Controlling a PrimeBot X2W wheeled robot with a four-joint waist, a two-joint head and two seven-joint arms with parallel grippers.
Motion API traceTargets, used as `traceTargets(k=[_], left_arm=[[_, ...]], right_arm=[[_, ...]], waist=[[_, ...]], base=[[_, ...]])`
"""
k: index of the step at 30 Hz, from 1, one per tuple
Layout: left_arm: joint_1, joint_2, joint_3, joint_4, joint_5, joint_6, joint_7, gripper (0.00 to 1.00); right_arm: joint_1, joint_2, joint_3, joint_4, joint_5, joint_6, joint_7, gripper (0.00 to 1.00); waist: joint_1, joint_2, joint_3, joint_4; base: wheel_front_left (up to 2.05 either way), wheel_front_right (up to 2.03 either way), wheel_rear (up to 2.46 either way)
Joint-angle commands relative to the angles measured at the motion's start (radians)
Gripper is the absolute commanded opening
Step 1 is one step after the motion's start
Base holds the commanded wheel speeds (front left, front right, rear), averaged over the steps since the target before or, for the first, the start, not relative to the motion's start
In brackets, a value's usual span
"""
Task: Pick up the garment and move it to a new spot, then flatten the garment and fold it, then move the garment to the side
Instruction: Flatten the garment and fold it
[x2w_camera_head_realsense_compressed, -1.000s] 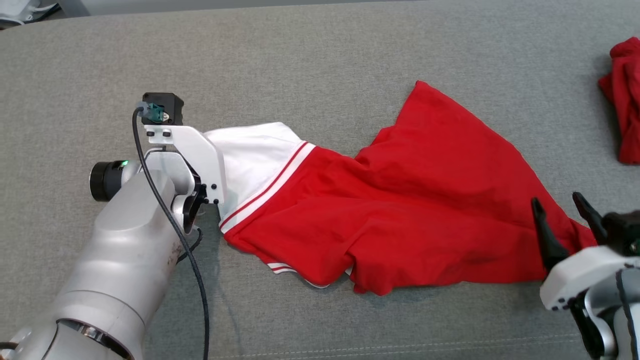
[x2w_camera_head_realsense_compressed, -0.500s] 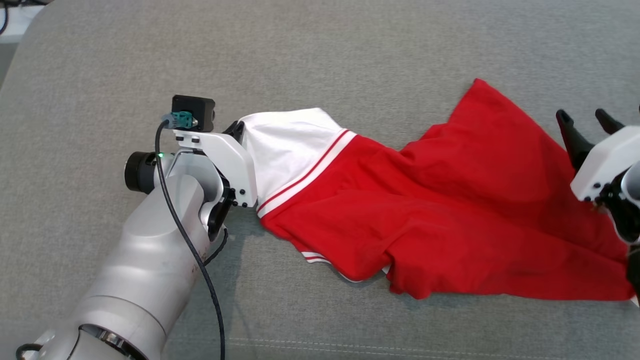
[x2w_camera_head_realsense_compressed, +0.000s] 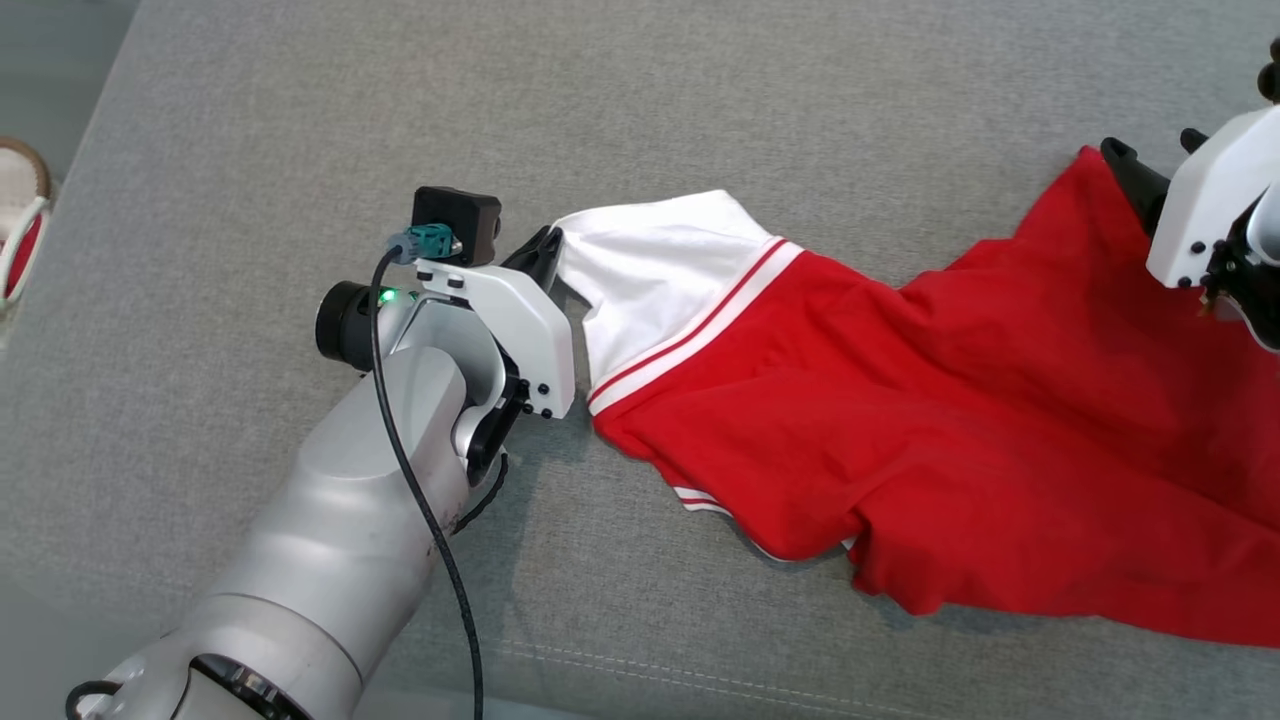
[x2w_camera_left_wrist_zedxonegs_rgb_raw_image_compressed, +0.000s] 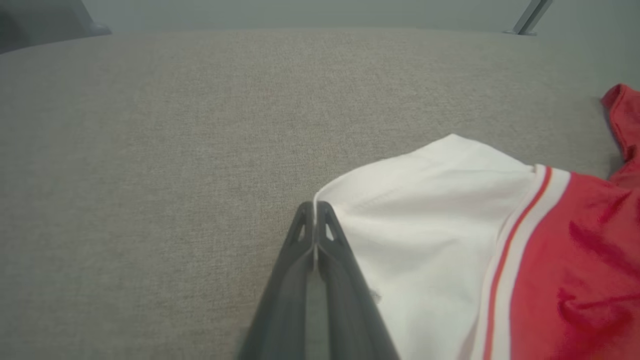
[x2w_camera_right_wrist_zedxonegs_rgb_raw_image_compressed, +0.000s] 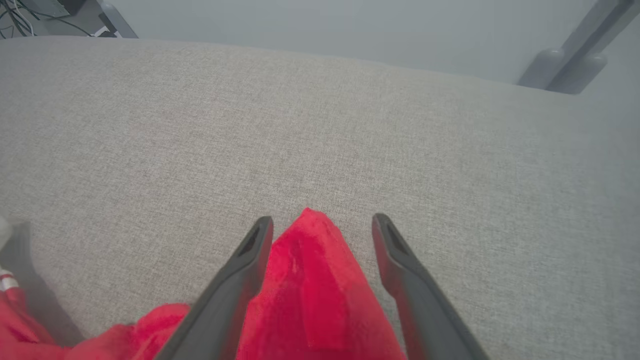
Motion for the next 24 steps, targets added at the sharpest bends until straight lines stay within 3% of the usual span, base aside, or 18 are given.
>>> traceTargets(k=[1, 5, 6, 7, 8, 9, 11, 17, 24], left_arm=[[-0.004, 0.032, 0.014, -0.021, -0.006, 0.008, -0.006, 0.00], [-0.002, 0.031, -0.002, -0.054, -0.008, 0.018, 0.002, 0.00], [-0.002, 0.030, -0.005, -0.061, -0.010, 0.021, 0.005, 0.00], [-0.002, 0.030, -0.009, -0.069, -0.011, 0.023, 0.008, 0.00], [-0.001, 0.030, -0.011, -0.076, -0.013, 0.025, 0.010, 0.00], [0.000, 0.030, -0.014, -0.082, -0.015, 0.027, 0.013, 0.00], [0.002, 0.030, -0.018, -0.094, -0.018, 0.031, 0.018, 0.00], [0.003, 0.030, -0.023, -0.111, -0.027, 0.042, 0.026, 0.00], [-0.005, 0.055, -0.016, -0.123, -0.024, 0.056, 0.000, 0.00]], right_arm=[[-0.018, 0.000, 0.018, -0.005, 0.008, -0.003, 0.008, 1.00], [-0.075, 0.006, 0.055, 0.089, 0.012, -0.003, 0.031, 0.70], [-0.088, 0.007, 0.062, 0.112, 0.010, -0.003, 0.033, 0.67], [-0.100, 0.008, 0.070, 0.131, 0.008, -0.003, 0.036, 0.57], [-0.111, 0.012, 0.076, 0.150, 0.007, -0.003, 0.038, 0.40], [-0.120, 0.016, 0.083, 0.166, 0.008, -0.003, 0.038, 0.32], [-0.137, 0.019, 0.093, 0.195, 0.011, -0.003, 0.034, 0.00], [-0.176, 0.015, 0.134, 0.256, 0.008, -0.003, 0.025, 0.00], [-0.225, 0.013, 0.161, 0.263, 0.007, -0.003, -0.106, 0.00]], waist=[[0.0000, 0.0000, 0.009, 0.013], [0.0000, 0.0000, 0.024, 0.035], [0.0000, 0.0000, 0.027, 0.039], [0.0000, 0.0000, 0.030, 0.044], [0.0000, 0.0000, 0.032, 0.047], [0.0000, 0.0000, 0.033, 0.050], [0.0000, 0.0000, 0.035, 0.055], [0.0000, 0.0000, 0.040, 0.063], [0.0000, 0.0000, 0.031, 0.048]], base=[[0.00, 0.00, 0.00], [0.00, 0.00, 0.00], [0.00, 0.00, 0.00], [0.00, 0.00, 0.00], [0.00, 0.00, 0.00], [0.00, 0.00, 0.00], [0.00, 0.00, 0.00], [0.00, 0.00, 0.00], [0.00, 0.00, 0.00]])
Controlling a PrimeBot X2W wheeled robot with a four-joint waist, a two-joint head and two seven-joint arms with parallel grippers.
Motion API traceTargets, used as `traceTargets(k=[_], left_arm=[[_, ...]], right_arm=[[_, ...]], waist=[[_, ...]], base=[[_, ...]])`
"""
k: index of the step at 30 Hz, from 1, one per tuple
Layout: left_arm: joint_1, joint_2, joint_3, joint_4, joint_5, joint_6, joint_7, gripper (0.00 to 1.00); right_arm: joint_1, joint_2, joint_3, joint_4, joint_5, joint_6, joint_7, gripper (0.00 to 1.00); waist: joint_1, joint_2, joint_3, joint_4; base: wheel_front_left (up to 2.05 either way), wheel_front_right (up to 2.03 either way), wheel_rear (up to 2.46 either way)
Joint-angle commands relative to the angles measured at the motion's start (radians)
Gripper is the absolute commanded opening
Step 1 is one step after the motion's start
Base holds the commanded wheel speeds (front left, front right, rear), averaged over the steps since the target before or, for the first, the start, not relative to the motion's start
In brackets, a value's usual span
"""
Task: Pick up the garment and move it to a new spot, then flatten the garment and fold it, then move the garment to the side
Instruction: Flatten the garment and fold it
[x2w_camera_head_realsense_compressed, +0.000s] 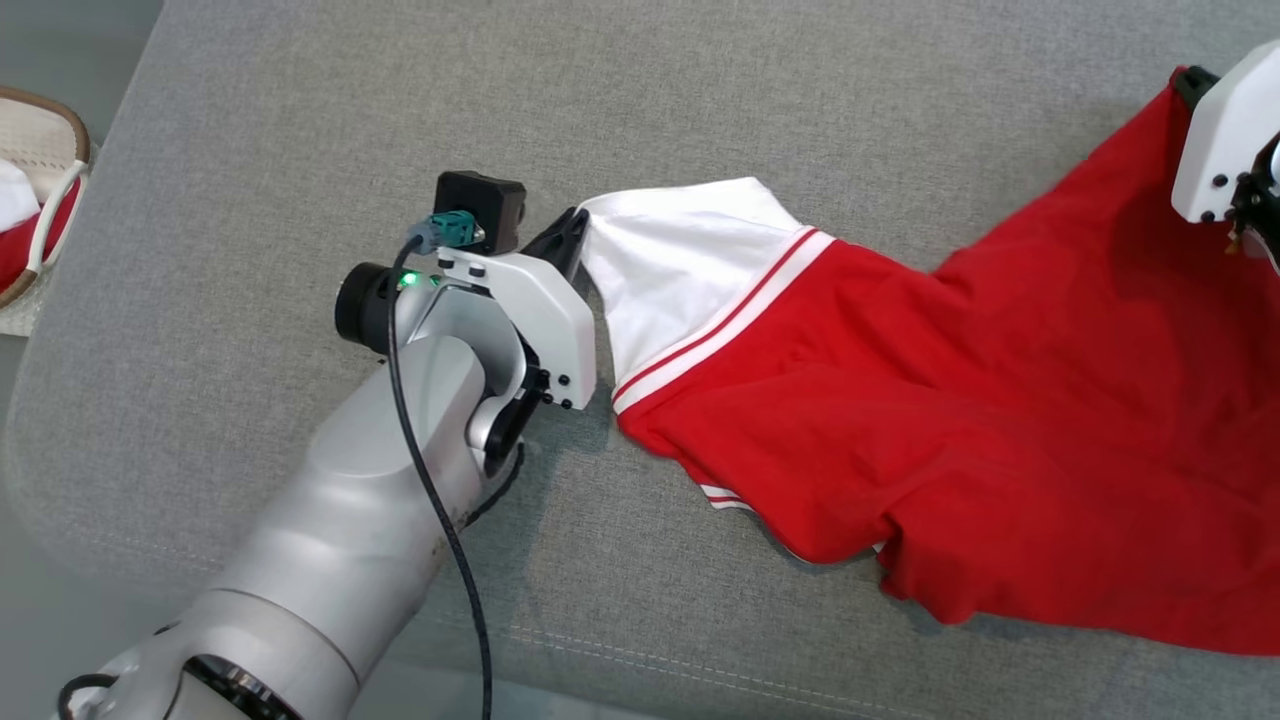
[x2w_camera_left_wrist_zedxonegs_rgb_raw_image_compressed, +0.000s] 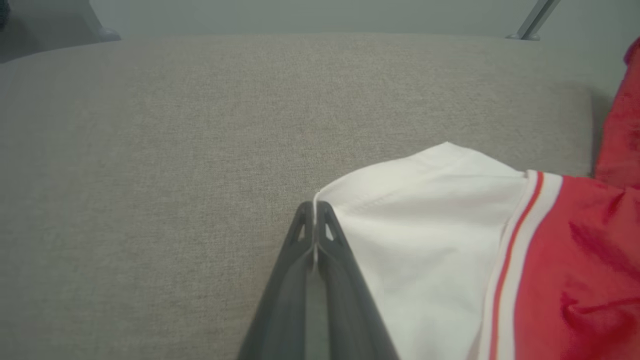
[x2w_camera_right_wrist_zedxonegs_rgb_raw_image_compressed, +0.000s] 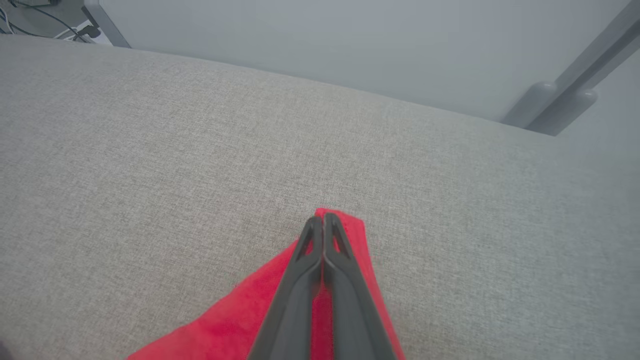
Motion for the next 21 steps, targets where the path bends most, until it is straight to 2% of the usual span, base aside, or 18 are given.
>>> traceTargets(k=[1, 3, 5, 10, 12, 15, 21], left_arm=[[-0.007, 0.050, 0.026, -0.019, 0.000, 0.014, -0.012, 0.00], [-0.008, 0.060, 0.031, -0.024, -0.002, 0.017, -0.020, 0.00], [-0.018, 0.075, 0.039, -0.034, -0.001, 0.019, -0.038, 0.00], [-0.105, 0.151, 0.097, -0.087, 0.029, 0.073, -0.143, 0.00], [-0.133, 0.187, 0.128, -0.130, 0.046, 0.090, -0.161, 0.00], [-0.132, 0.236, 0.171, -0.203, 0.072, 0.109, -0.168, 0.00], [-0.046, 0.287, 0.210, -0.327, 0.075, 0.098, -0.169, 0.00]], right_arm=[[-0.015, 0.008, 0.023, -0.014, 0.006, -0.003, -0.029, 0.00], [-0.026, 0.007, 0.038, -0.020, 0.009, -0.003, -0.063, 0.00], [-0.047, -0.002, 0.040, -0.029, 0.005, -0.003, -0.141, 0.00], [-0.092, -0.012, 0.030, -0.024, -0.016, -0.003, -0.364, 0.00], [-0.103, -0.010, 0.029, -0.007, -0.022, -0.003, -0.416, 0.00], [-0.104, -0.003, 0.038, 0.021, -0.015, -0.003, -0.437, 0.00], [-0.070, -0.013, 0.072, 0.019, 0.031, -0.003, -0.442, 0.00]], waist=[[0.0000, 0.0000, -0.009, -0.009], [0.0000, 0.0000, -0.017, -0.016], [0.0000, 0.0000, -0.026, -0.021], [0.0000, 0.0000, -0.067, -0.033], [0.0000, 0.0000, -0.087, -0.040], [0.0000, 0.0000, -0.117, -0.055], [0.0000, 0.0000, -0.164, -0.086]], base=[[0.00, 0.00, 0.00], [0.00, 0.00, 0.00], [0.00, 0.00, 0.00], [0.00, 0.00, 0.00], [0.00, 0.00, 0.00], [0.00, 0.00, 0.00], [0.00, 0.00, 0.00]])
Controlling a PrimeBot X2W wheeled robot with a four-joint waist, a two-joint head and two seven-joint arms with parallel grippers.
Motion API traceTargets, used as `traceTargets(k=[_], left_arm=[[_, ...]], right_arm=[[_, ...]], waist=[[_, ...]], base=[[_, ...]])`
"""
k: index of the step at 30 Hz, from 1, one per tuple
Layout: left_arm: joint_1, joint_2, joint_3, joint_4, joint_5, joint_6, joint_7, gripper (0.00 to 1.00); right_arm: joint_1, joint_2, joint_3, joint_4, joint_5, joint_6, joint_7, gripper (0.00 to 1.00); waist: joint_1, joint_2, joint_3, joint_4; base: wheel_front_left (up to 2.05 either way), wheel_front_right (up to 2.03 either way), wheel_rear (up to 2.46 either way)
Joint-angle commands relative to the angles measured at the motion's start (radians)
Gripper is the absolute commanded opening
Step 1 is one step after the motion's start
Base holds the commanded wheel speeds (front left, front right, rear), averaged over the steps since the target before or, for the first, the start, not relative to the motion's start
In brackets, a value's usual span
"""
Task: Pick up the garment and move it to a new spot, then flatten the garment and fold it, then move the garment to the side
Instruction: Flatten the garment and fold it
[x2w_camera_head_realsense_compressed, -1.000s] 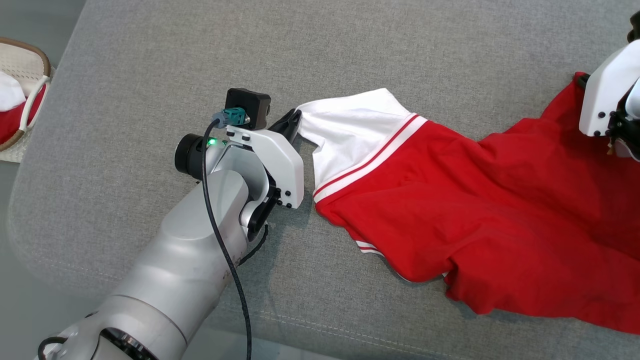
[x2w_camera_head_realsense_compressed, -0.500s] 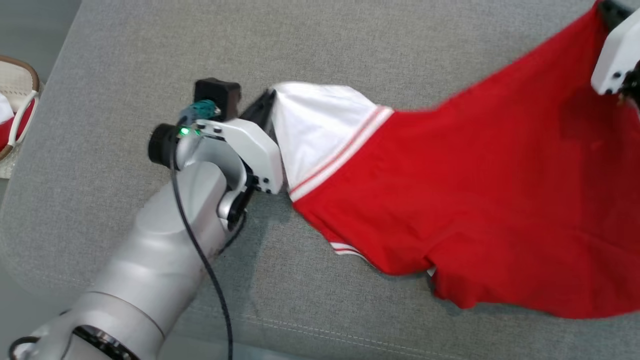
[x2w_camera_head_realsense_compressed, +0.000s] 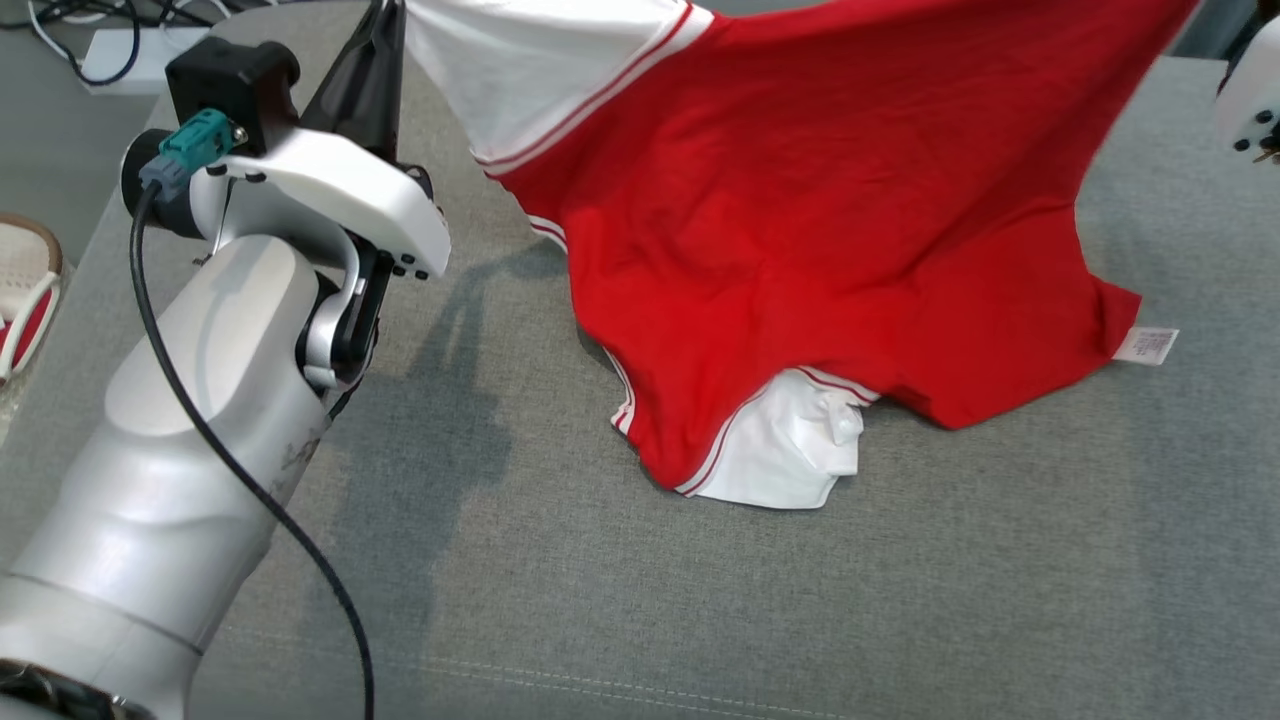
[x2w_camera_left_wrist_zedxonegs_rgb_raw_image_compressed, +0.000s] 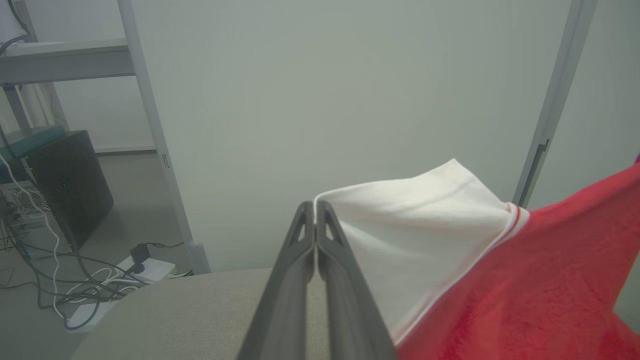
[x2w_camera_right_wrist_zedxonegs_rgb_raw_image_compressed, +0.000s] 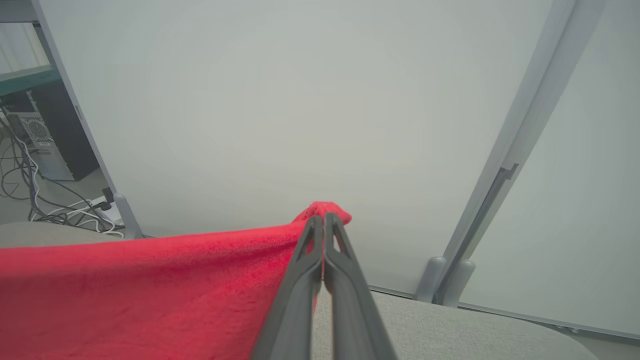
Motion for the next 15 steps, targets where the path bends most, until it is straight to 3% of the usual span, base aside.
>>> traceTargets(k=[1, 9, 15], left_arm=[[-0.020, 0.063, 0.045, -0.052, 0.020, 0.004, -0.009, 0.00], [0.018, 0.164, 0.096, -0.361, 0.049, 0.034, 0.009, 0.00], [0.041, 0.280, 0.146, -0.671, 0.055, 0.131, 0.110, 0.00]], right_arm=[[0.020, -0.016, 0.008, -0.037, 0.014, -0.003, -0.025, 0.00], [0.066, -0.120, 0.002, -0.193, 0.082, -0.003, -0.072, 0.00], [0.125, -0.250, -0.063, -0.396, 0.091, -0.003, 0.009, 0.00]], waist=[[0.0000, -0.0001, -0.025, -0.016], [0.0000, -0.0001, -0.184, -0.068], [0.0000, -0.0001, -0.312, -0.125]], base=[[0.00, 0.00, 0.00], [0.00, 0.00, 0.00], [0.00, 0.00, 0.00]])
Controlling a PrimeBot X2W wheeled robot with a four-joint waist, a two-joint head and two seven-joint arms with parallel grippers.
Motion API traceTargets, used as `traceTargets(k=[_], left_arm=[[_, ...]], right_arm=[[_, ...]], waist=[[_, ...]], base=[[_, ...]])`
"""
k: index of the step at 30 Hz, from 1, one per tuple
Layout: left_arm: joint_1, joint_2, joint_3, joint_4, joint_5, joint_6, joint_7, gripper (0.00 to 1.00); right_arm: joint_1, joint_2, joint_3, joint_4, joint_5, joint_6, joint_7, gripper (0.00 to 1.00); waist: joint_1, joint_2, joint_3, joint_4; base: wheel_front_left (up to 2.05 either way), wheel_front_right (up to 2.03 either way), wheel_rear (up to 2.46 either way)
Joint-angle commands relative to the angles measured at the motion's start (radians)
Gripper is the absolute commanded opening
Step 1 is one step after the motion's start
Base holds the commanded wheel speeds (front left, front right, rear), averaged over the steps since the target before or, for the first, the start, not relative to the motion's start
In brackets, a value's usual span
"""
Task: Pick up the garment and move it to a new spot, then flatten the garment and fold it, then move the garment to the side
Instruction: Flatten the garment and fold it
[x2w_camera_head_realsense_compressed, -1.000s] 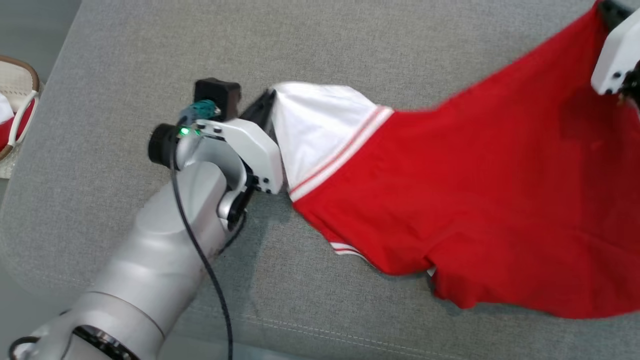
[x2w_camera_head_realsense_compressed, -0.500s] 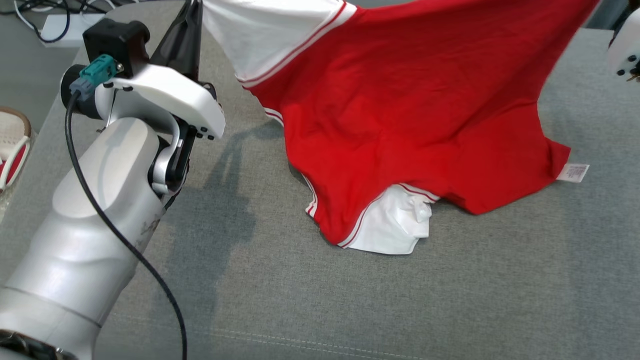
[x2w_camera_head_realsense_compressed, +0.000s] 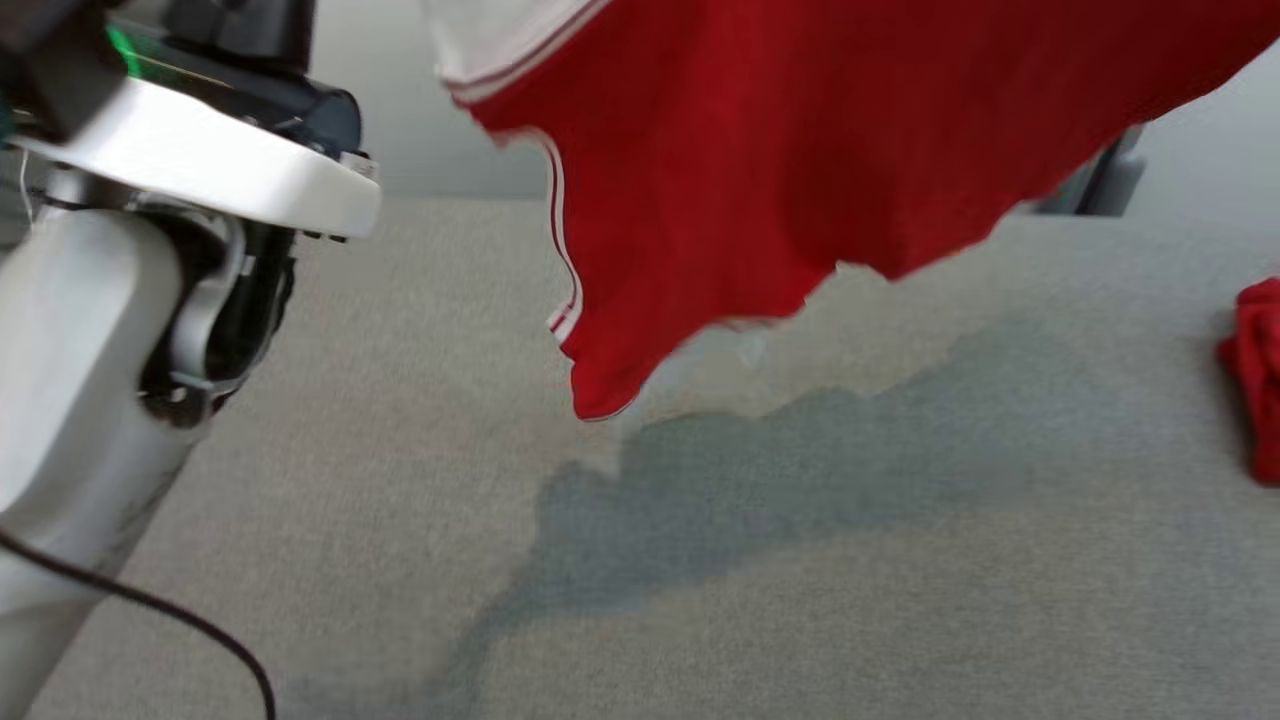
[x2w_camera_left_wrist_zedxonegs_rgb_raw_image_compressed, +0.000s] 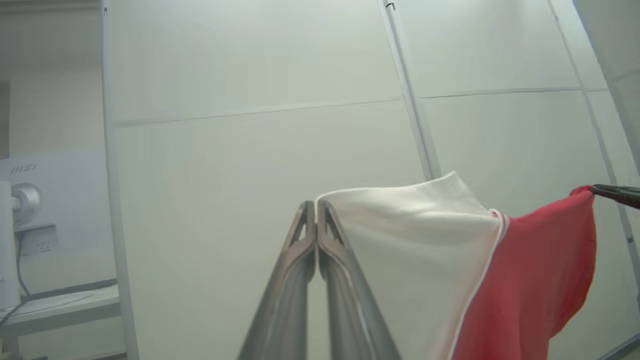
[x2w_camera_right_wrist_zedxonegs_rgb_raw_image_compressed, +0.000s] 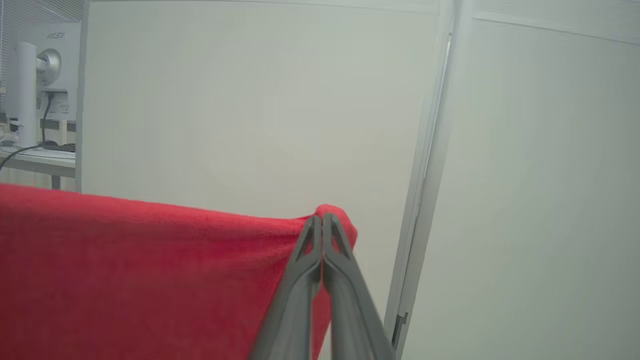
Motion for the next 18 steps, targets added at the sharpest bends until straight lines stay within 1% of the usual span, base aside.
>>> traceTargets(k=[1, 3, 5, 6, 8, 11, 12, 13, 15, 18], left_arm=[[-0.024, 0.068, 0.064, -0.089, 0.004, 0.033, 0.038, 0.00], [-0.033, 0.105, 0.082, -0.185, 0.003, 0.066, 0.092, 0.00], [-0.041, 0.127, 0.098, -0.260, -0.006, 0.092, 0.138, 0.00], [-0.042, 0.138, 0.100, -0.285, -0.012, 0.103, 0.164, 0.00], [-0.045, 0.149, 0.103, -0.316, -0.029, 0.114, 0.208, 0.00], [-0.037, 0.151, 0.095, -0.302, -0.069, 0.115, 0.263, 0.00], [-0.037, 0.151, 0.095, -0.302, -0.069, 0.115, 0.263, 0.00], [-0.031, 0.146, 0.086, -0.282, -0.086, 0.109, 0.282, 0.00], [-0.024, 0.125, 0.072, -0.223, -0.118, 0.087, 0.295, 0.00], [-0.044, 0.091, 0.026, -0.084, -0.117, 0.025, 0.288, 0.00]], right_arm=[[0.026, -0.059, -0.039, -0.079, -0.003, -0.003, 0.037, 0.00], [0.046, -0.114, -0.105, -0.179, -0.018, -0.003, 0.088, 0.00], [0.073, -0.157, -0.193, -0.278, -0.042, -0.003, 0.146, 0.00], [0.090, -0.168, -0.240, -0.326, -0.055, -0.003, 0.179, 0.00], [0.132, -0.166, -0.329, -0.416, -0.079, -0.003, 0.250, 0.00], [0.213, -0.115, -0.418, -0.529, -0.120, -0.003, 0.364, 0.00], [0.213, -0.115, -0.418, -0.529, -0.120, -0.003, 0.364, 0.00], [0.240, -0.088, -0.431, -0.554, -0.130, -0.003, 0.397, 0.00], [0.283, -0.030, -0.437, -0.579, -0.147, -0.003, 0.448, 0.00], [0.300, 0.049, -0.405, -0.545, -0.175, -0.003, 0.489, 0.00]], waist=[[0.0000, 0.0000, -0.079, -0.058], [0.0000, 0.0000, -0.088, -0.070], [0.0000, 0.0000, -0.089, -0.078], [0.0000, 0.0000, -0.087, -0.081], [0.0000, 0.0000, -0.081, -0.087], [0.0000, 0.0000, -0.062, -0.091], [0.0000, 0.0000, -0.062, -0.091], [0.0000, 0.0000, -0.053, -0.091], [0.0000, 0.0000, -0.034, -0.089], [0.0000, 0.0000, -0.002, -0.085]], base=[[0.00, 0.00, 0.00], [0.00, 0.00, 0.00], [0.00, 0.00, 0.00], [0.00, 0.00, 0.00], [0.00, 0.00, 0.00], [0.00, 0.00, 0.00], [0.00, 0.00, 0.00], [0.00, 0.00, 0.00], [0.00, 0.00, 0.00], [0.00, 0.00, 0.00]])
